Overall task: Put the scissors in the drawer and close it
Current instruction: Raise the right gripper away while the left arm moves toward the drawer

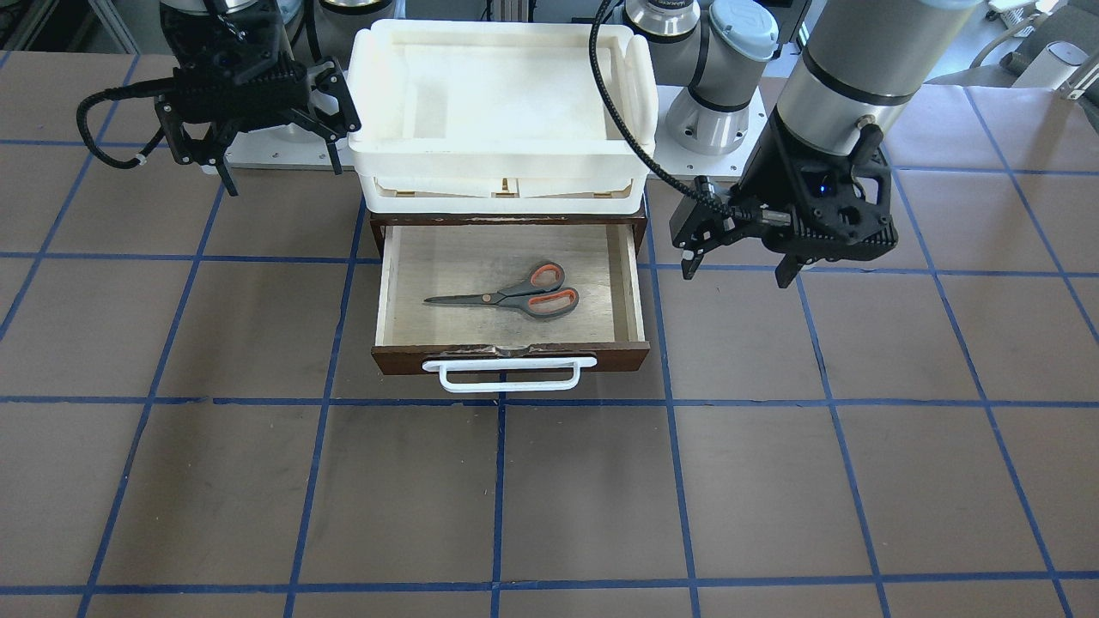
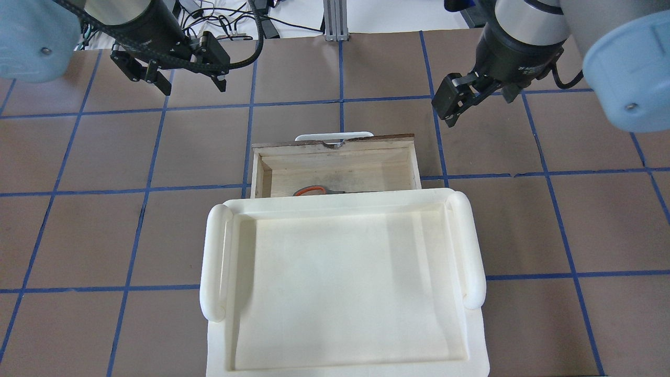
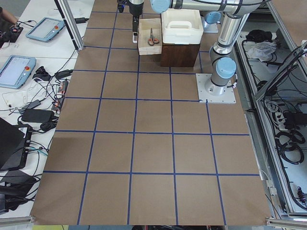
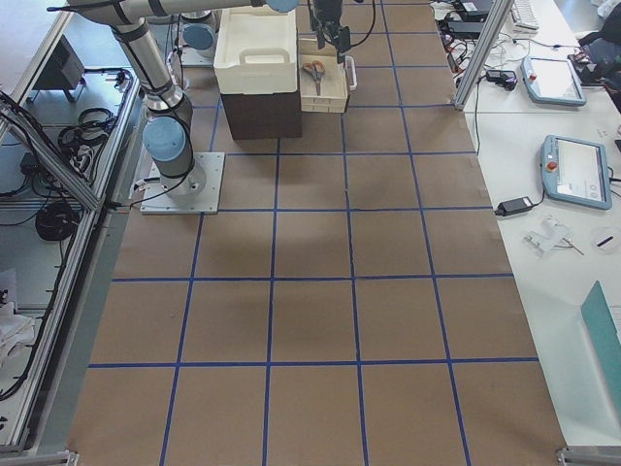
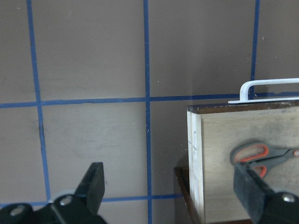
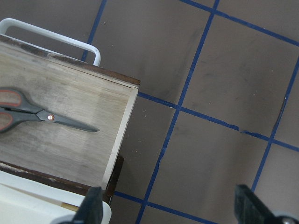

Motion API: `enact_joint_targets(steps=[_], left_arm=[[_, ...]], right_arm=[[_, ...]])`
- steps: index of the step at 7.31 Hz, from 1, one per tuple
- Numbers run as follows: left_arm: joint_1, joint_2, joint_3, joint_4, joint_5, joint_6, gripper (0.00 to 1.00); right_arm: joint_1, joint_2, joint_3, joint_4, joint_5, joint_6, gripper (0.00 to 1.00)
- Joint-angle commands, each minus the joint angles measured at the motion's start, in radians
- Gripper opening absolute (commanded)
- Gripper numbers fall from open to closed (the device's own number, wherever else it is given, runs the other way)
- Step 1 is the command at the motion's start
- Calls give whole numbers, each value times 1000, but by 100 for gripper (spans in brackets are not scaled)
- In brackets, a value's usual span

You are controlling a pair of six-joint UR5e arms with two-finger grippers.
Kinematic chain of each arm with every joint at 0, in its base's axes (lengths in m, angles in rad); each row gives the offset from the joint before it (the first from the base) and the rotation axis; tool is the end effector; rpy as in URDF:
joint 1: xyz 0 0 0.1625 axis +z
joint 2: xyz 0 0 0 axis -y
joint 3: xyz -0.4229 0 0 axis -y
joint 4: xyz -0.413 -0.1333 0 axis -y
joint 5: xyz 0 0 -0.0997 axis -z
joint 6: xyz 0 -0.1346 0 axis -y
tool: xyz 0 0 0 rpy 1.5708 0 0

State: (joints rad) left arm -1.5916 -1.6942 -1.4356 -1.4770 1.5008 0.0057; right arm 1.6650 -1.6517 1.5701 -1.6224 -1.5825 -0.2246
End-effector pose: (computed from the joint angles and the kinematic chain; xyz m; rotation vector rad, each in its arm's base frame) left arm -0.1547 -0.5752 0.4640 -0.0463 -3.0663 0.1612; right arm 0.1776 -0.4796 0.4975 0.4932 -3.0752 0.2061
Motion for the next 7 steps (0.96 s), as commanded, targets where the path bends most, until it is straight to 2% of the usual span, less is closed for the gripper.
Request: enact_joint_targets(steps=[1,2,3,7], left_arm=[[-19,-86,78,24,-1,-9,100],[-33,-117,101,56,-1,-7,100],[-65,-161,104,145,-4,-7,100],[-145,-350,151,172,1,-32,100]], right_arm=[[2,-5,8,-51,7,96,100],[1,-14,13,-62,7,153,100],[1,-11,13,-107,7,288,100],[1,-13,39,-109,4,337,100]])
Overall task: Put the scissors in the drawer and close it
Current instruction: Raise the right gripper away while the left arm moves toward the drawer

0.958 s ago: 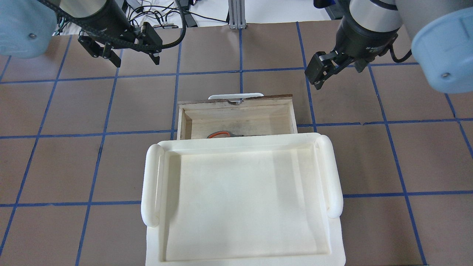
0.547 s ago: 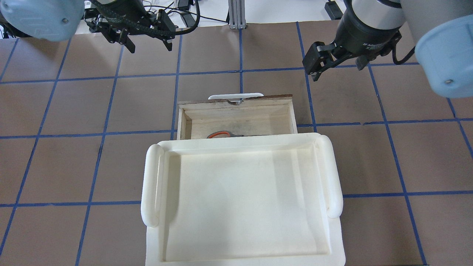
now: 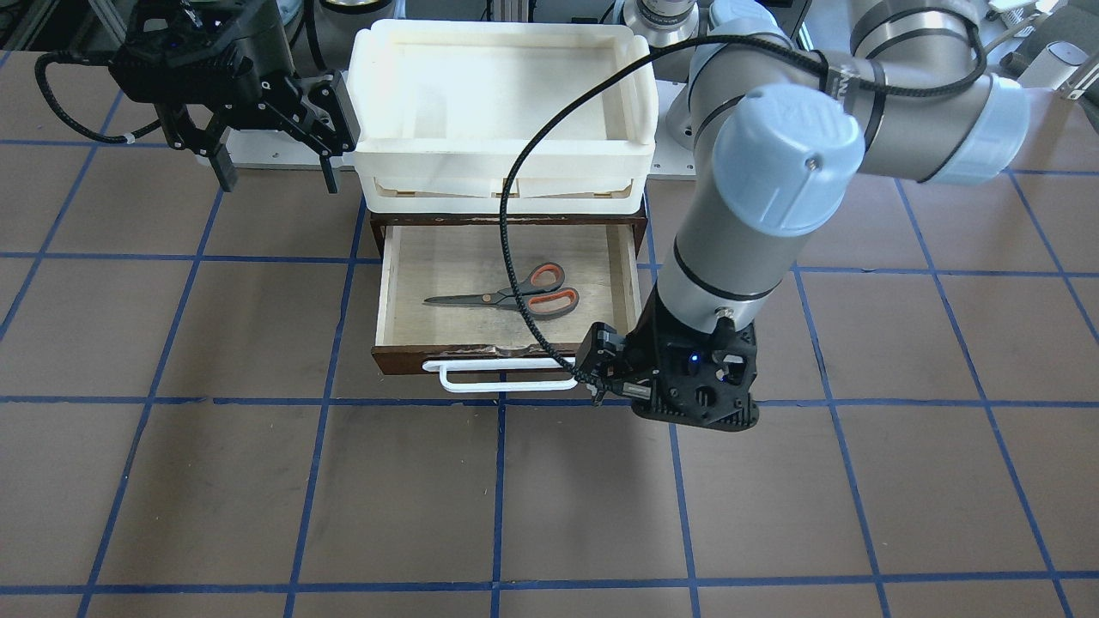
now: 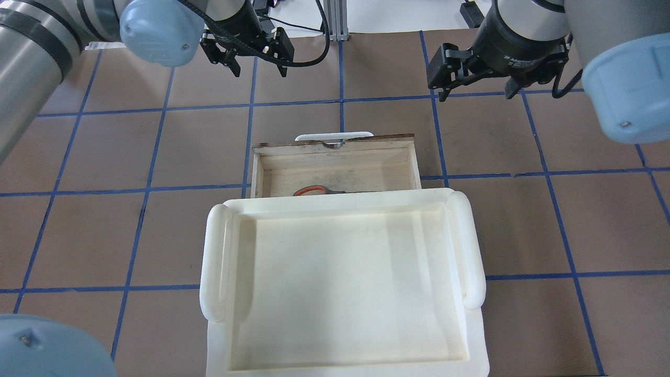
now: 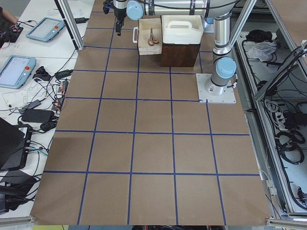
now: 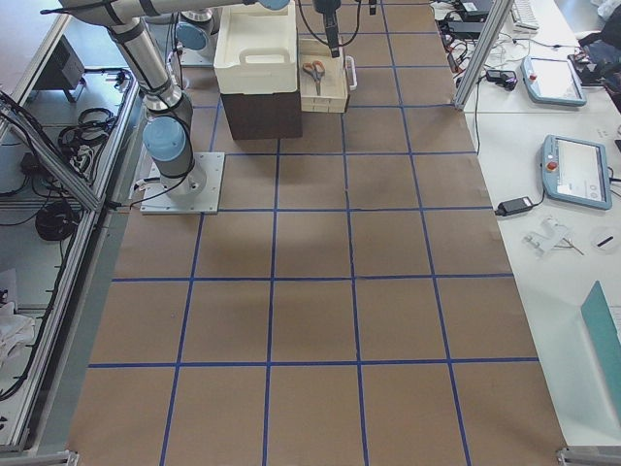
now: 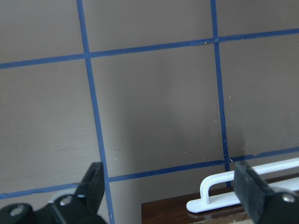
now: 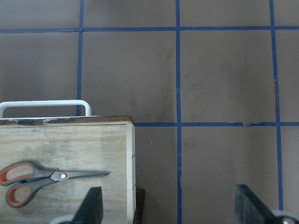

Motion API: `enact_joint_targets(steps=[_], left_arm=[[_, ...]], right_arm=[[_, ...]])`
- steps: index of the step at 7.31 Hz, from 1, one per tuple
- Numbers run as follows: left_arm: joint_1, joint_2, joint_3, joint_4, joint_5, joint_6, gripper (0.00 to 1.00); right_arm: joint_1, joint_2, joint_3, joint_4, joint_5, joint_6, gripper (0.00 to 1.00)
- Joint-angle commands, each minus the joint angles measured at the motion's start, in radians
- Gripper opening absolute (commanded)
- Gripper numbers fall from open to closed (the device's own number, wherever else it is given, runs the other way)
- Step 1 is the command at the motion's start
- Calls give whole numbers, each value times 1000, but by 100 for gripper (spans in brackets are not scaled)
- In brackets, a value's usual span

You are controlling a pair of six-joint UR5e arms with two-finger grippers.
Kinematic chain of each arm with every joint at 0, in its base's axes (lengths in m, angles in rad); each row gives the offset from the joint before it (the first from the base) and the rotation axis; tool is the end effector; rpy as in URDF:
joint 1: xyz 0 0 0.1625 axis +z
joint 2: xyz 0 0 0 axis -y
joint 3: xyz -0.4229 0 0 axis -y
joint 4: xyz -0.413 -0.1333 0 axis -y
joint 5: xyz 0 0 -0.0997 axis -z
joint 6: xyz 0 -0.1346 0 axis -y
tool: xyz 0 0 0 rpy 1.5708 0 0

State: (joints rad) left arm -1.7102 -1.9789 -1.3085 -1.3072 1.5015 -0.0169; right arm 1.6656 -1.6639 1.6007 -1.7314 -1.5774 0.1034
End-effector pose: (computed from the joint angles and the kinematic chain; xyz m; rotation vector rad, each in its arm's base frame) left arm -0.2373 -0.6647 0.3690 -0.1935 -3.0525 0.1715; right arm 0.1791 -0.4852 0.5005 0.0145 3.1065 -0.3484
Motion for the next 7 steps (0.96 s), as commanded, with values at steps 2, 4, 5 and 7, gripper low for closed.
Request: enact_joint_targets(steps=[2,4,5,7], left_arm=[[-74,-165,60,2,-10,-65,100],[-89,-207,61,-19,-6,-66,100],[-89,-212,61,-42,-6,-66,100],[-91,-215,63,-78,-7,-81,100]], right_arm=[[0,0,12,-8,-1,10,100],[-1,6,12,-7,-3,1,100],[-18,7,10,-22,-3,-10,100],[-87,6,10,-14,-1,-45,100]])
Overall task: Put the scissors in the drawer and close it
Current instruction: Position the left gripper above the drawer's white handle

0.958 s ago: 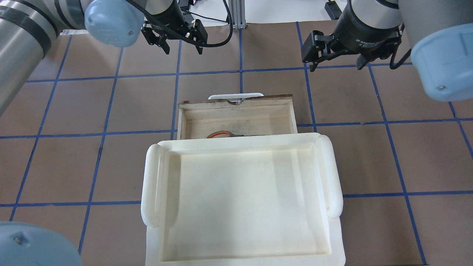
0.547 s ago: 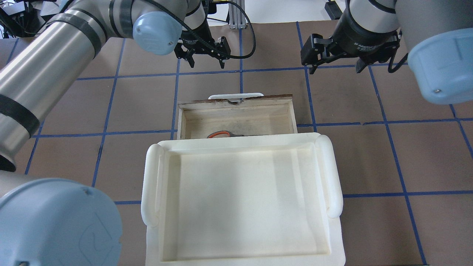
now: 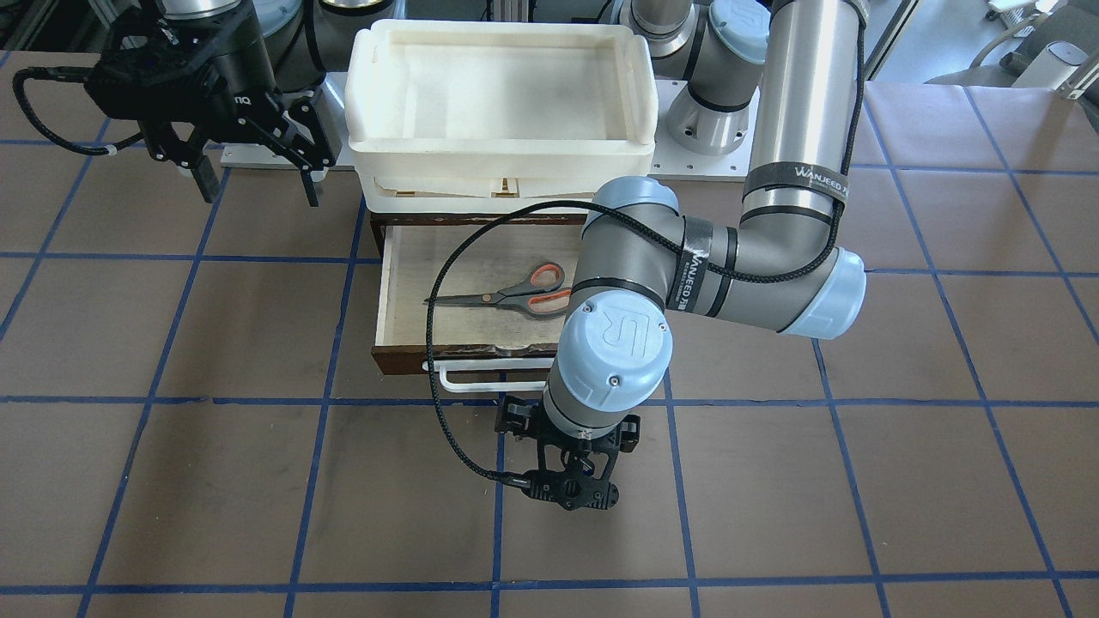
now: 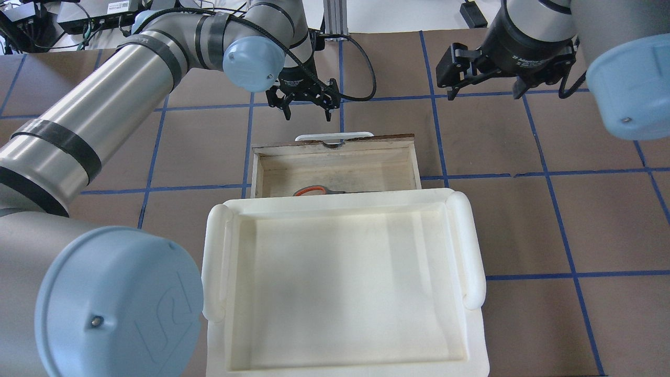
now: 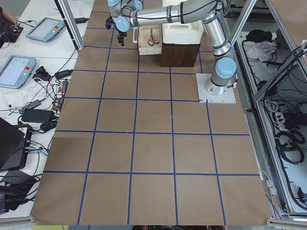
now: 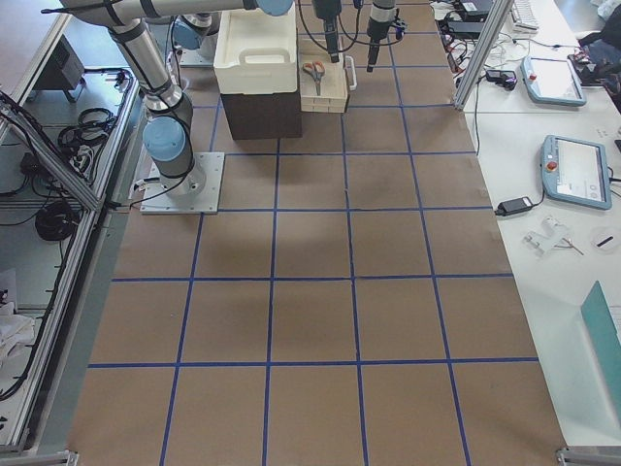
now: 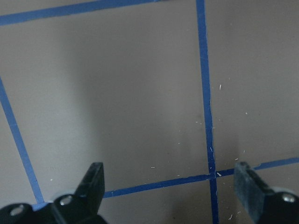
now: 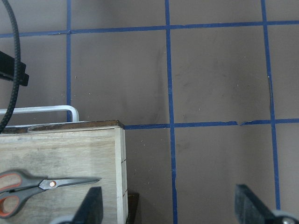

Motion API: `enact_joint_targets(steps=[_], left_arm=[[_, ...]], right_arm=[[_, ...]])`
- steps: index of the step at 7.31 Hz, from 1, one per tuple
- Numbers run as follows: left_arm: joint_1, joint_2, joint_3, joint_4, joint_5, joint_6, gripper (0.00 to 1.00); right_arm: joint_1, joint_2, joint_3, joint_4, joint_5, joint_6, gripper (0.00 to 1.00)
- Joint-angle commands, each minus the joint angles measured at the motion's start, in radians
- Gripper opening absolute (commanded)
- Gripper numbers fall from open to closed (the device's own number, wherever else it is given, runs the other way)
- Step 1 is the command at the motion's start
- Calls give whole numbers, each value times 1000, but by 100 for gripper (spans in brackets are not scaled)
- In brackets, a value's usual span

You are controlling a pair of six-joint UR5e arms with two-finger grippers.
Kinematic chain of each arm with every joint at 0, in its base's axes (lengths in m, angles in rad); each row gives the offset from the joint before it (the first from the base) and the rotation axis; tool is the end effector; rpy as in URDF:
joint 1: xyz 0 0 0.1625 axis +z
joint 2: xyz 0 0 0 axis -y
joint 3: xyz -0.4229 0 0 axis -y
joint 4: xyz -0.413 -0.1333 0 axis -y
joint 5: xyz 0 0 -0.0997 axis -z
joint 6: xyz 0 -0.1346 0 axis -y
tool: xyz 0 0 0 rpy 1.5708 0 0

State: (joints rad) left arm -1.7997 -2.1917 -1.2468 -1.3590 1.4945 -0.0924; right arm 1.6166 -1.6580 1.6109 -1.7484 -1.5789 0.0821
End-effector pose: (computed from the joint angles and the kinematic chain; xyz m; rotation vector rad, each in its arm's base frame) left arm -0.3052 -0.6773 0.2434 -0.2048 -3.0696 -0.1481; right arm 0.1551 -0.4963 0.4942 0.0580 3.1150 -0.3516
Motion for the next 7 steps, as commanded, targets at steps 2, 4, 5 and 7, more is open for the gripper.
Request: enact_joint_targets(steps=[2,4,5,7], left_arm=[[-1,-3,1,-69,-8,-7,100],[-4,-3,0,-81,-19,-9,100],[-4,-5,0,-81,-19,-9,100],[-7,0,0,-100,-19,-10,100]], right_arm=[[-40,-6,1,9,2,-19,100],[-37,-22,3,33,0,-10,100],[-37,-25,-11,81,2,-10,100],[-38,-11,-26,84,45,-7,100]])
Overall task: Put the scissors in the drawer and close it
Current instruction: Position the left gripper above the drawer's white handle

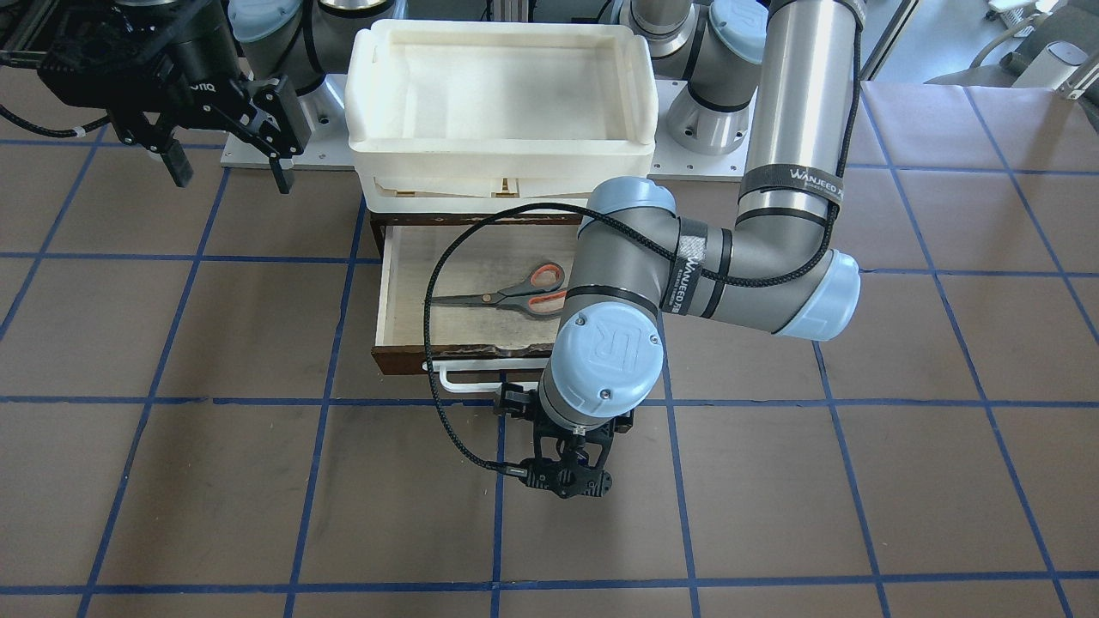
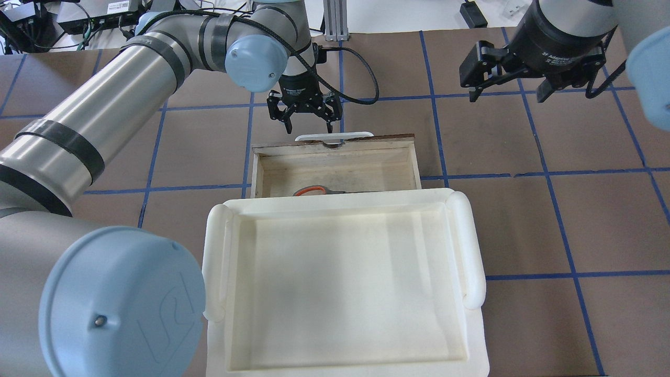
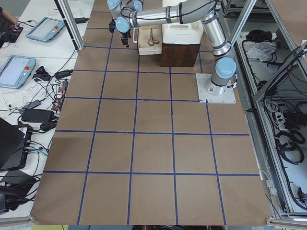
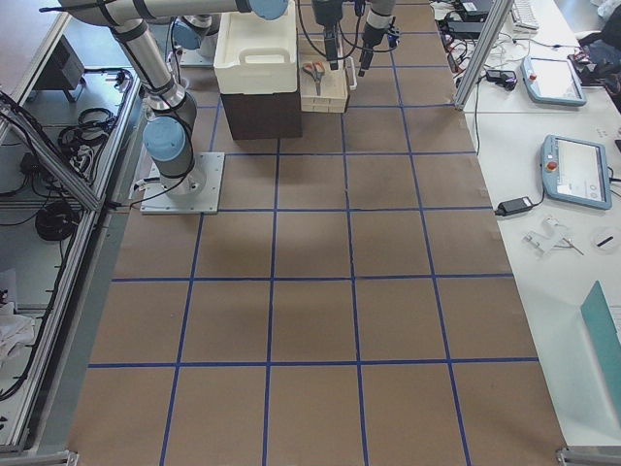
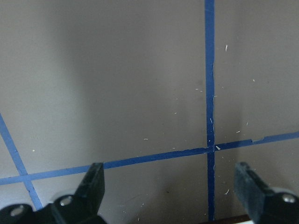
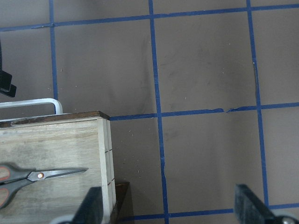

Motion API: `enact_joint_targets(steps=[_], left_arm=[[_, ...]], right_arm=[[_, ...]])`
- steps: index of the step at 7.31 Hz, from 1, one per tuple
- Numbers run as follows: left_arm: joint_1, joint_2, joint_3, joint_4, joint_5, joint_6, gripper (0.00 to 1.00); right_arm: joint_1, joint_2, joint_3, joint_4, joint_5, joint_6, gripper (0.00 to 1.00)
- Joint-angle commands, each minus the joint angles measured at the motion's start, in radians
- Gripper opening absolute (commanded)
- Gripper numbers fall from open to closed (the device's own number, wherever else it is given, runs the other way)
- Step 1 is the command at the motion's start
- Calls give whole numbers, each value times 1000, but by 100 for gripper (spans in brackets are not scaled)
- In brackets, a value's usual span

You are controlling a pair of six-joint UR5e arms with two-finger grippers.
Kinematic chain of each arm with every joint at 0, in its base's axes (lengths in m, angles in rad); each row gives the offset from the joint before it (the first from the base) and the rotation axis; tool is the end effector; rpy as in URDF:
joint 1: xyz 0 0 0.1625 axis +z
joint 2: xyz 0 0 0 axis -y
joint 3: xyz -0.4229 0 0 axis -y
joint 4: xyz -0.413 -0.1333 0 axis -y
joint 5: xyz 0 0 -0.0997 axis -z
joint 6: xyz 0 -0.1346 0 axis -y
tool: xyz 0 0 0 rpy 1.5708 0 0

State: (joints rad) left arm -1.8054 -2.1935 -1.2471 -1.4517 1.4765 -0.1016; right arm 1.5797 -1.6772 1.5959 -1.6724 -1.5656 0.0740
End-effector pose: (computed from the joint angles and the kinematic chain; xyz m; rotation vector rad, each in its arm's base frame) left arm -0.3083 -0.6619 0.2347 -0.1906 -3.0588 -0.2967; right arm 0.1384 -0.4880 0.5023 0.1007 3.1142 -0.2852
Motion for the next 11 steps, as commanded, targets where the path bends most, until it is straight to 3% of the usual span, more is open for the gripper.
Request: enact_joint_targets(steps=[1,11], left_arm=[[0,4,0,-15,4,-1,100],[14,35,5,-113,-18,-1,100]], right_arm=[[-1,11,-11,26,35,0,100],[-1,-1,1,31,21,-20,100]])
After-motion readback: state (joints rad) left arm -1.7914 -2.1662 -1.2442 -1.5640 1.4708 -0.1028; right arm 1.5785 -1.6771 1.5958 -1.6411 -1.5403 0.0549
